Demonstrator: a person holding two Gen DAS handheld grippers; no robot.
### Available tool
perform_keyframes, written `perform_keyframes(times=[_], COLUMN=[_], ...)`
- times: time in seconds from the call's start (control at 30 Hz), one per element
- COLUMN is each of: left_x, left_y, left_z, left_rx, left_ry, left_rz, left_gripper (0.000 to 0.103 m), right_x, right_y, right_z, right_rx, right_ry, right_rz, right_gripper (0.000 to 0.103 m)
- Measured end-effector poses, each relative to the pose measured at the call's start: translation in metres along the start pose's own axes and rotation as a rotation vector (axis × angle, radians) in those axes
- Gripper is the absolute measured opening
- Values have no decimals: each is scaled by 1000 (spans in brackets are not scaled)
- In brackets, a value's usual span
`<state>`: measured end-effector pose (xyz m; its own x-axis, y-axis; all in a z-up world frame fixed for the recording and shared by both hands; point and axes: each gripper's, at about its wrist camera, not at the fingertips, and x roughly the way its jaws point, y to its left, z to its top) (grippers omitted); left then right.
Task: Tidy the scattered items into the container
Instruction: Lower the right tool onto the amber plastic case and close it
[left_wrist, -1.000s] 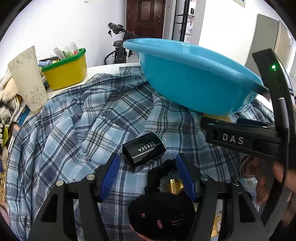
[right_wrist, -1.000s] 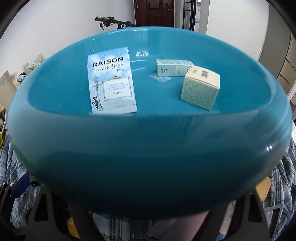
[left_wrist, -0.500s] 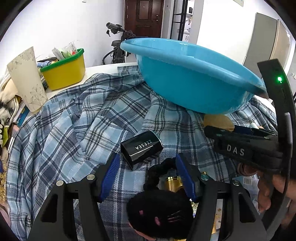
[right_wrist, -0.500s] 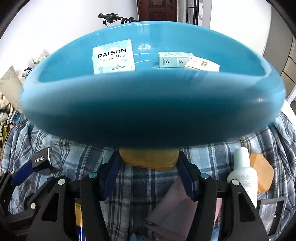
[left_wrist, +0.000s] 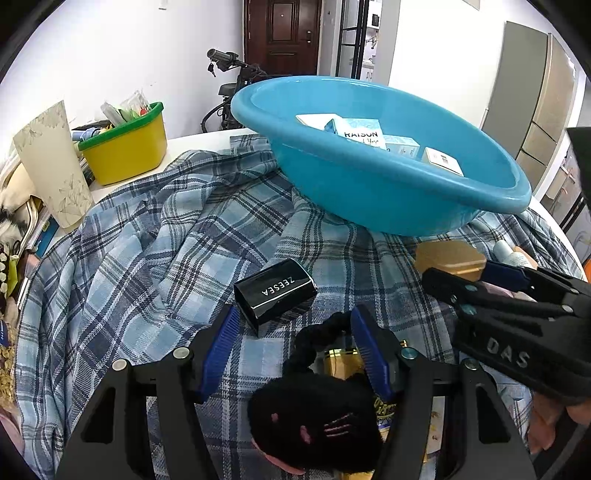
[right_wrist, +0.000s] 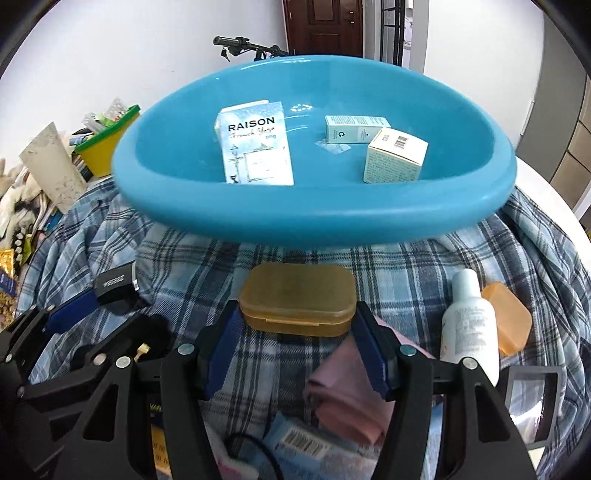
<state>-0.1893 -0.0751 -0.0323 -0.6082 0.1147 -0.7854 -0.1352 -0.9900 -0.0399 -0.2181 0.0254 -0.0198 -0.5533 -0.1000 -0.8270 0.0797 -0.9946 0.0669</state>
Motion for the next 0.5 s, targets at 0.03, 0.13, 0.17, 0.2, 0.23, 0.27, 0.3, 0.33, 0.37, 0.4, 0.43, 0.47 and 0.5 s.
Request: perform_keyframes(times=[0.03,0.13,0.17,0.2,0.23,0.27,0.3,0.33,0.37,0.4,0.43,0.47,0.5], left_x=[0,-1,-1,-2,-2,-2,-3,-3,-4,-4,-4,-5,-5], left_y=[0,0,0,0,0,0,-1,-2,-2,-3,-4,-4,-5], left_z=[0,1,1,1,1,1,1,1,1,1,1,1,1], left_rx=[2,-1,0,1,3,5,7,9,11,13,15,15,15], left_ry=[0,-2,-2,-3,-3,-5,-6,-8,-9,-9,-10,-10,-10], left_rz=[0,-1,-1,0,1,1,1,1,2,3,4,4,3], left_gripper=[66,66,66,66,66,66,66,66,66,66,66,66,66], right_x=[-1,-4,-7,-9,-11,-14,-17,-20,-24,-28,-31,-35,-39], right_y=[-1,-4,-4,-5,-5,-5,-6,-6,-7,-8,-9,-11,-13], right_z=[-1,-4,-6,-7,-9,-10,-12,-14,-16,-18,-20,-23,-26], right_rx=[0,-1,-1,-3,-5,-10,-16,-21,-24,-25,-23,-23,-23], right_ry=[-2,-8,-11,-16,-19,-24,-29,-34,-39,-42,-45,-47,-49], right_rz=[1,8,9,11,10,9,8,7,6,9,13,16,20], right_gripper=[59,59,59,59,59,59,59,59,59,59,59,59,59])
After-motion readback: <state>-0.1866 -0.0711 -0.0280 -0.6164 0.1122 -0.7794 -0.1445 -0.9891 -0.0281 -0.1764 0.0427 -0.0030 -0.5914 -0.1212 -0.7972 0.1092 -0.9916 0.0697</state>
